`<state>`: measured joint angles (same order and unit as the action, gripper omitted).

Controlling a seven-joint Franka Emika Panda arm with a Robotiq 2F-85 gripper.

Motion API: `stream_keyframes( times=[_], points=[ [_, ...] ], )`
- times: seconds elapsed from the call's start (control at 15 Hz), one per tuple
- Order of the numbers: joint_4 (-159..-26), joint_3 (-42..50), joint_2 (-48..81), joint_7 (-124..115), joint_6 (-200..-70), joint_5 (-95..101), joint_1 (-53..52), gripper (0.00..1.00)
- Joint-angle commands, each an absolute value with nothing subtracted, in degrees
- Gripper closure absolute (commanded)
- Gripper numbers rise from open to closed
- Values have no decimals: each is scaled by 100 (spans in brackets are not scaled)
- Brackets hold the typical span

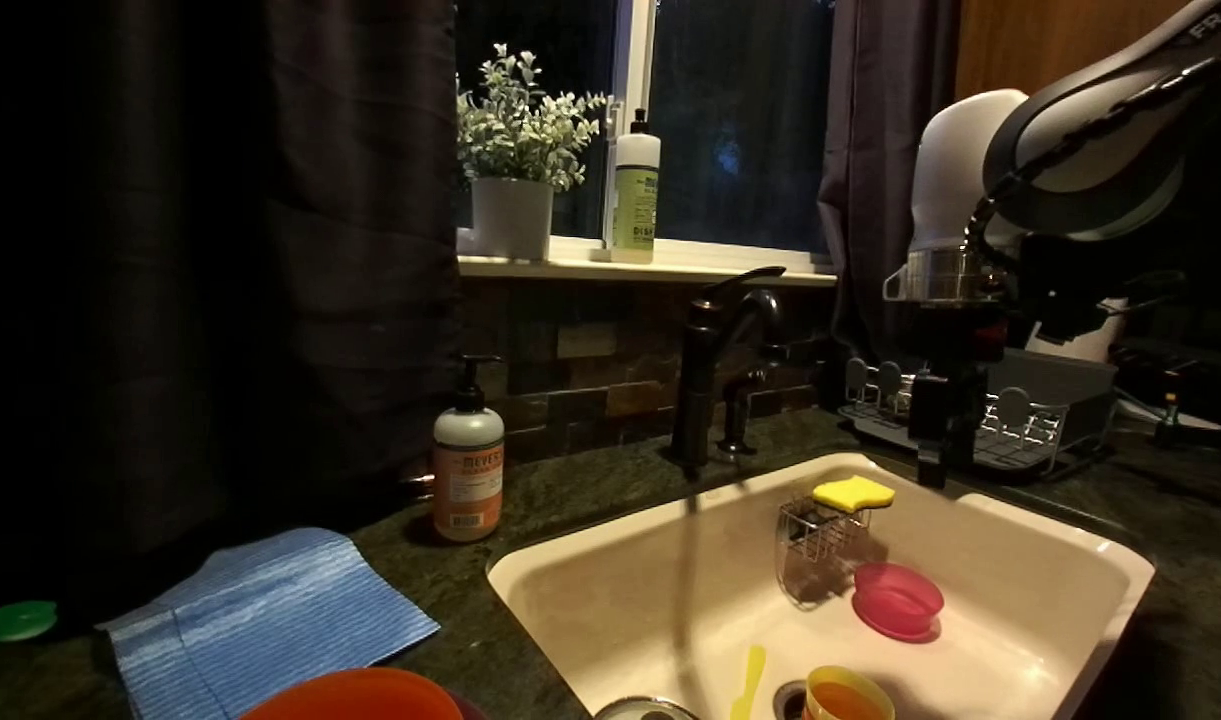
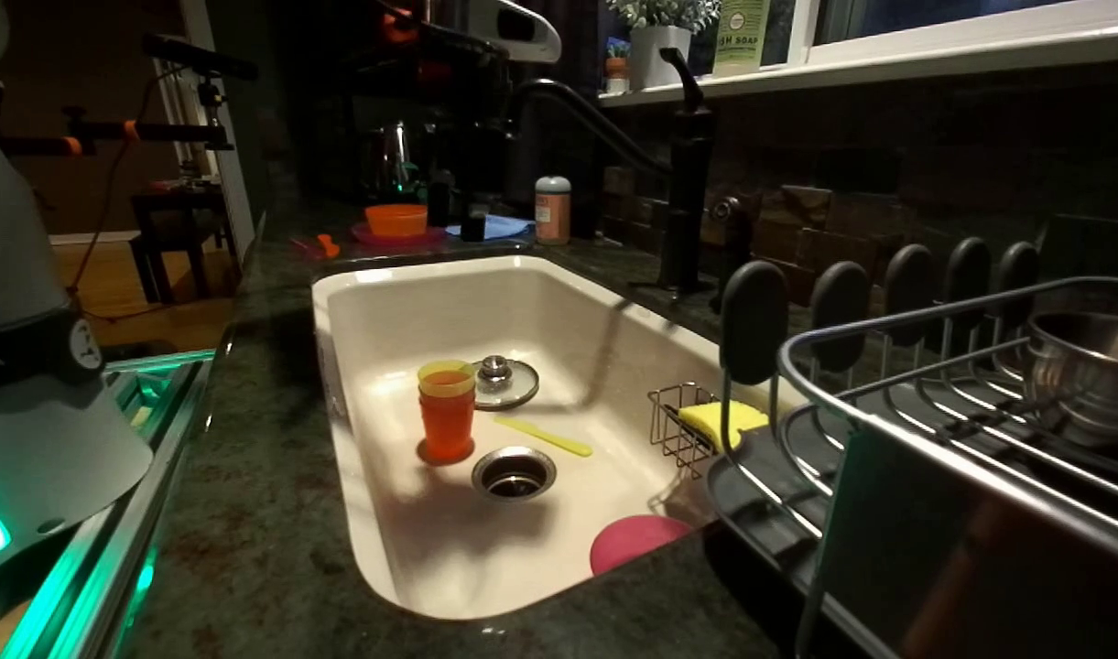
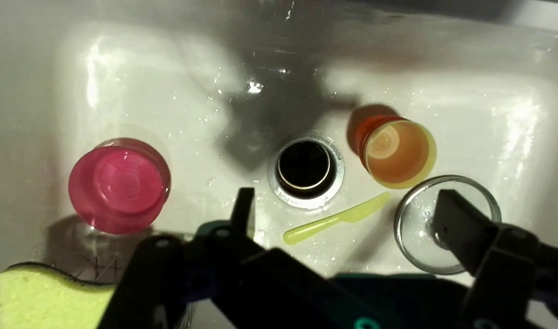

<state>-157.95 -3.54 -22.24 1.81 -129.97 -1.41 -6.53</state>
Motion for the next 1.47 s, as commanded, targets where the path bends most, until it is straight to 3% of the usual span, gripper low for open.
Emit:
stream_keyframes(
  times=[0.0,0.93,1.4],
  points=[
    [-15787,-356,-2074,248,-13044,-178,-638,0],
    [-15766,-398,-888,399,-13207,-394,-733,0],
    [-15773,-733,66,37,-14566,-129,-823,0]
  ],
)
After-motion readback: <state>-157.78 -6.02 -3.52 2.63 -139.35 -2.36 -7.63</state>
